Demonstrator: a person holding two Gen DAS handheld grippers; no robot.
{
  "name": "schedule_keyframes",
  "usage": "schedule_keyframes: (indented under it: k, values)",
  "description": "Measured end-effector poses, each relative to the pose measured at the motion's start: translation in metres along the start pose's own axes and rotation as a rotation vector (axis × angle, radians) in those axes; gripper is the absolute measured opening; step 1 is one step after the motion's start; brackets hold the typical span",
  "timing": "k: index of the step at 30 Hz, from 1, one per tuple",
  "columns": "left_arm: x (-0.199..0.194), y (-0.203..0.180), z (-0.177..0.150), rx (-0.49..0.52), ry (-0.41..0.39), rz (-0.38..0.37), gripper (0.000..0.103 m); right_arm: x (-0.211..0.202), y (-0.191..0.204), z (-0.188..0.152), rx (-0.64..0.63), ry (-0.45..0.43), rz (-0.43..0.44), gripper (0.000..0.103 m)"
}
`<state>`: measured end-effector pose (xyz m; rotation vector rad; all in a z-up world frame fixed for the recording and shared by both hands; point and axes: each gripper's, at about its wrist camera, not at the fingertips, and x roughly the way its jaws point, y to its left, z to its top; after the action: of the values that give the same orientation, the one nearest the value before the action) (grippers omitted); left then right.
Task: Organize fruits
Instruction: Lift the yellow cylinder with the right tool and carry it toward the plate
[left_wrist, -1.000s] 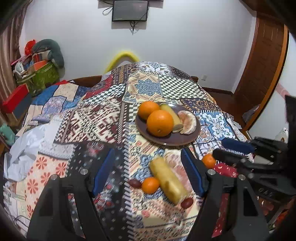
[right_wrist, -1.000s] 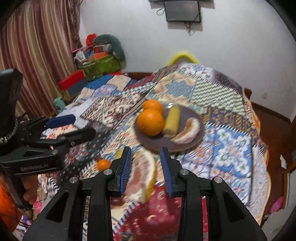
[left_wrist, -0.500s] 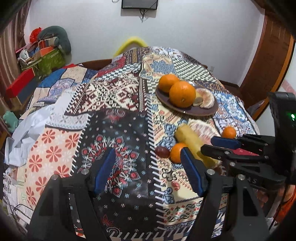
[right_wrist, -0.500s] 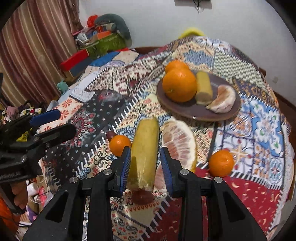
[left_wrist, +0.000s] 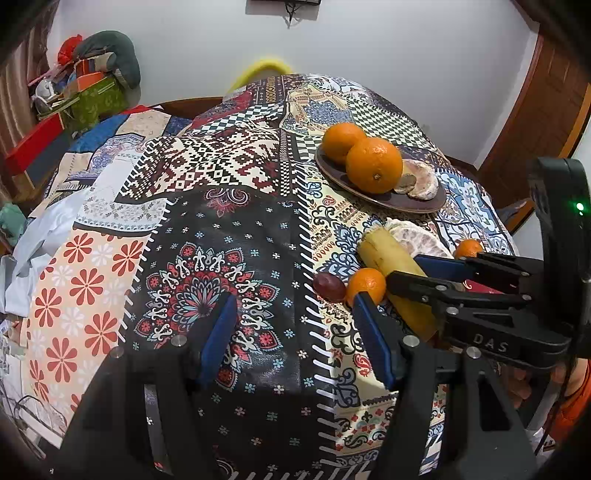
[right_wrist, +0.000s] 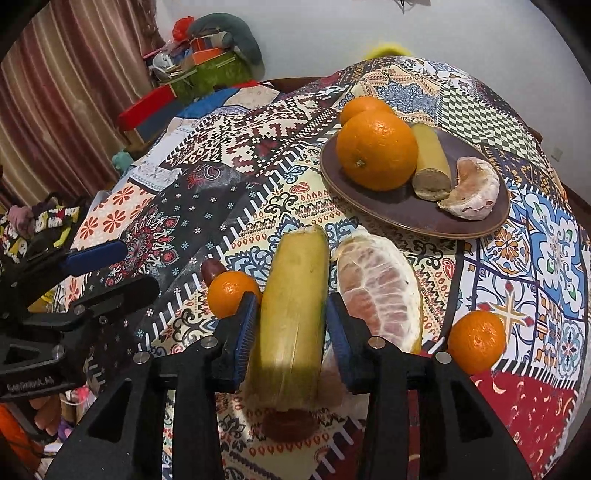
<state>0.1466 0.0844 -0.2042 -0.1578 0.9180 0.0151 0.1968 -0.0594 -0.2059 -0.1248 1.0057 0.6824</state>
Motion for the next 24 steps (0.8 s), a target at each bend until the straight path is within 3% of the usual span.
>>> schedule_keyframes:
  k: [11,24]
  values:
    - [-0.009,-0.004,-0.002,0.016,-0.007,0.019,0.065,-0.004,0.006,0.002,-0.038,-0.004,-0.008,0.036]
    - [-0.012,-0.024,0.005,0.047,-0.017,0.006,0.065,-0.057,-0.018,0.008,0.042,-0.133,-0.002,0.034]
